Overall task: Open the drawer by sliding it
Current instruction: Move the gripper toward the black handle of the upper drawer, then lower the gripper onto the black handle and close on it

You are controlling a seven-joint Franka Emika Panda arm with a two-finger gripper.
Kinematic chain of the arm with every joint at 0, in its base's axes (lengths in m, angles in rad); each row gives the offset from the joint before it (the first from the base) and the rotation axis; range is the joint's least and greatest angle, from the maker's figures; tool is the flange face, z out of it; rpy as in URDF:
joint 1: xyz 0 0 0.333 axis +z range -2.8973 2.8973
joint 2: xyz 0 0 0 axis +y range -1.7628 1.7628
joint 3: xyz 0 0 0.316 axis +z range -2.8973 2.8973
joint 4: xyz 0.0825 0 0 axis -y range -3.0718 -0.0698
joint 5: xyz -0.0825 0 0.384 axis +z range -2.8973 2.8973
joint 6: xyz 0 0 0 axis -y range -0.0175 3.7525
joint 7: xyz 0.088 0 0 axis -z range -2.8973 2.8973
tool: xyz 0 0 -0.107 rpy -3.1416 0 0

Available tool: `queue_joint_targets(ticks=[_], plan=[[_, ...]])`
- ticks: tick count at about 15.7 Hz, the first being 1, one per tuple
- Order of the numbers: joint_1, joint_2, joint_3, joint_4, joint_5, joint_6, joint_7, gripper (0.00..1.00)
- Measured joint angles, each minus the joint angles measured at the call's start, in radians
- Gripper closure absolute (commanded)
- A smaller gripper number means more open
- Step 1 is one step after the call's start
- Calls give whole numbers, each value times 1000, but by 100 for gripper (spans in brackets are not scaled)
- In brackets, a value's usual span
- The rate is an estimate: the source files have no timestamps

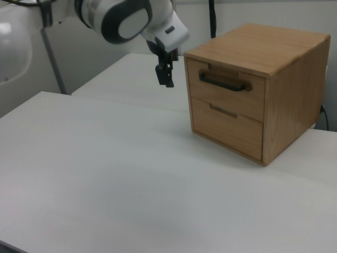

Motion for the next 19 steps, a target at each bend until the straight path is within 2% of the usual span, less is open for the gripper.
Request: queue_joint_targets(ticks=[5, 8, 14, 19], plan=[[-32, 54, -1, -2, 99, 148, 96, 4], [-44, 58, -2, -1, 122, 167, 102, 5], [-31, 67, 6, -2, 119, 218, 117, 5], [0, 72, 8, -2, 38, 346, 127, 5]])
